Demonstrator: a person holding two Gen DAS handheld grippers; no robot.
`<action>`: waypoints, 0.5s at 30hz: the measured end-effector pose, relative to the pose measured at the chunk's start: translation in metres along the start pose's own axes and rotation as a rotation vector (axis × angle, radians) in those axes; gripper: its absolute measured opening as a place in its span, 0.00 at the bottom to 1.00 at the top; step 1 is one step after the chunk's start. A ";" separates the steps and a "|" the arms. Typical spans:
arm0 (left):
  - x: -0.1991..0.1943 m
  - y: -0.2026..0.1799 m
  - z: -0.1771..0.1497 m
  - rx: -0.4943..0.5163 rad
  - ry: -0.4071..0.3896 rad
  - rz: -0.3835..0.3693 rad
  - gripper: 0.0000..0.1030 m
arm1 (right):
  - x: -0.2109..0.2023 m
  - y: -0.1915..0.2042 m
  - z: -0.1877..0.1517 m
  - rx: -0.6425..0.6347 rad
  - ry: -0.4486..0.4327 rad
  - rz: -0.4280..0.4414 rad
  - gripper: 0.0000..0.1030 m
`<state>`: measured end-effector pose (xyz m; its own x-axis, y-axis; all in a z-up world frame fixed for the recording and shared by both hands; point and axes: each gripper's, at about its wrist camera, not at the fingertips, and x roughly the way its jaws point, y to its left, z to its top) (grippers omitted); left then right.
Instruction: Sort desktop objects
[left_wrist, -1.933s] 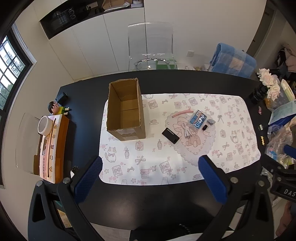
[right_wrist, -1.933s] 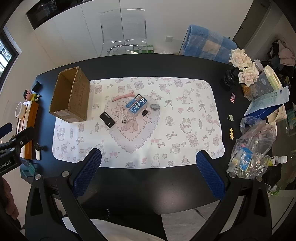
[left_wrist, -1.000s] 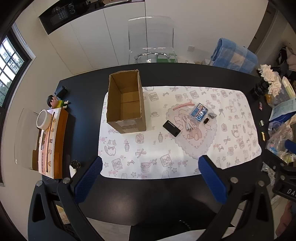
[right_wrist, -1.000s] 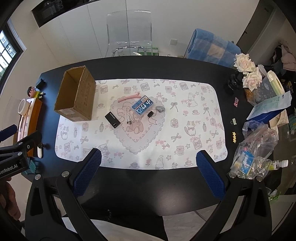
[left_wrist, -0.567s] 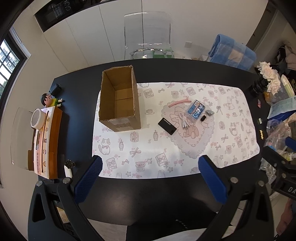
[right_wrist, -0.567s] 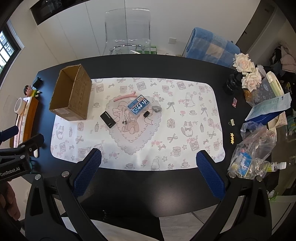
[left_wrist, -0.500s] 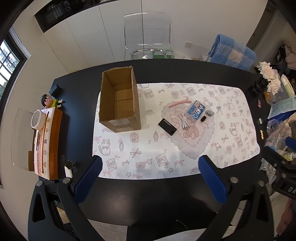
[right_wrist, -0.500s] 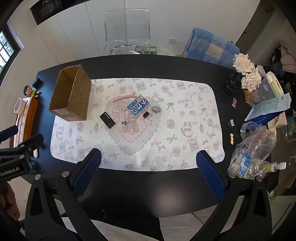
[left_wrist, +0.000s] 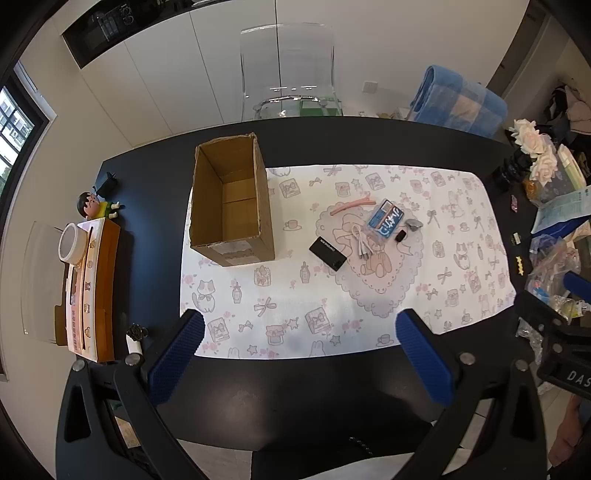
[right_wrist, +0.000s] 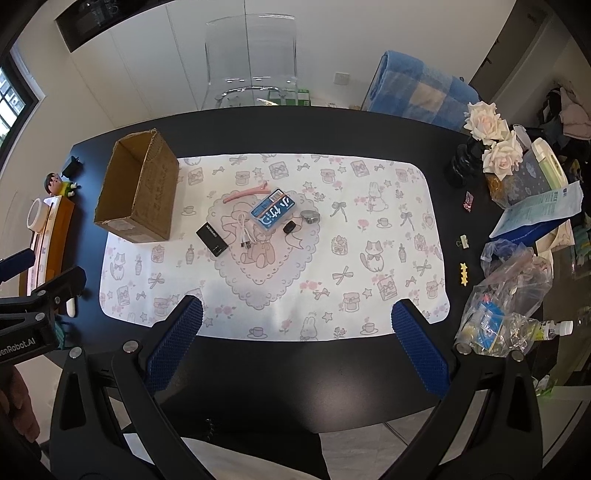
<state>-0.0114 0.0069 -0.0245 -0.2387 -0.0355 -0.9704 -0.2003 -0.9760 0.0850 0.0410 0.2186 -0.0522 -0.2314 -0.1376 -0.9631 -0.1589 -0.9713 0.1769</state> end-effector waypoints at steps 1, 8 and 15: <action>0.000 0.000 0.000 -0.001 0.001 0.000 1.00 | 0.001 0.000 0.000 0.000 0.001 0.000 1.00; 0.004 0.002 0.000 -0.016 0.015 0.006 1.00 | 0.007 0.000 0.002 -0.002 0.010 0.000 1.00; 0.020 0.002 0.001 -0.028 0.036 0.009 1.00 | 0.019 0.002 0.006 -0.002 0.019 0.014 1.00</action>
<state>-0.0176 0.0042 -0.0433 -0.2062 -0.0510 -0.9772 -0.1720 -0.9812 0.0875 0.0305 0.2153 -0.0693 -0.2156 -0.1546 -0.9642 -0.1542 -0.9696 0.1899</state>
